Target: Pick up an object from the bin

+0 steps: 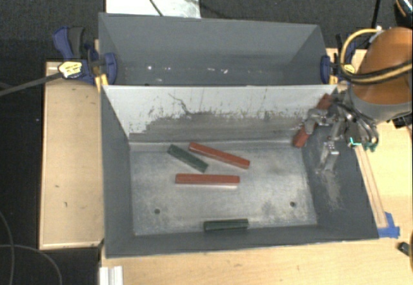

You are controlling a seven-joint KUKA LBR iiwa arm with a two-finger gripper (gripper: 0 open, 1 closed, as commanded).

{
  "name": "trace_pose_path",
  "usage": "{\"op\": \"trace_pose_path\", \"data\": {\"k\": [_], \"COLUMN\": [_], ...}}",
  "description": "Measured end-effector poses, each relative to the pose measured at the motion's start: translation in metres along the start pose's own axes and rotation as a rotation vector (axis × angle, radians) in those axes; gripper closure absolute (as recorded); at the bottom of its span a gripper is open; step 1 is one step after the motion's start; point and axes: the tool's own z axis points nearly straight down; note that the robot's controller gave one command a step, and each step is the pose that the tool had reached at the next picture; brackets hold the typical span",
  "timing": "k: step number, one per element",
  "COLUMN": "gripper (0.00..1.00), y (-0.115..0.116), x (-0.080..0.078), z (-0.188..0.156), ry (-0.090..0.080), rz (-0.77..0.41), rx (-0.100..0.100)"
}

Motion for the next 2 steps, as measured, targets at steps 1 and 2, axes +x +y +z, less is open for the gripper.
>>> {"op": "trace_pose_path", "data": {"k": [1,2], "gripper": [0.0,0.0], "y": [0.093,0.149], "x": [0.019,0.0], "z": [0.033,0.087], "ry": [-0.003,-0.001], "rz": [0.202,0.14], "rx": [-0.003,-0.002]}}
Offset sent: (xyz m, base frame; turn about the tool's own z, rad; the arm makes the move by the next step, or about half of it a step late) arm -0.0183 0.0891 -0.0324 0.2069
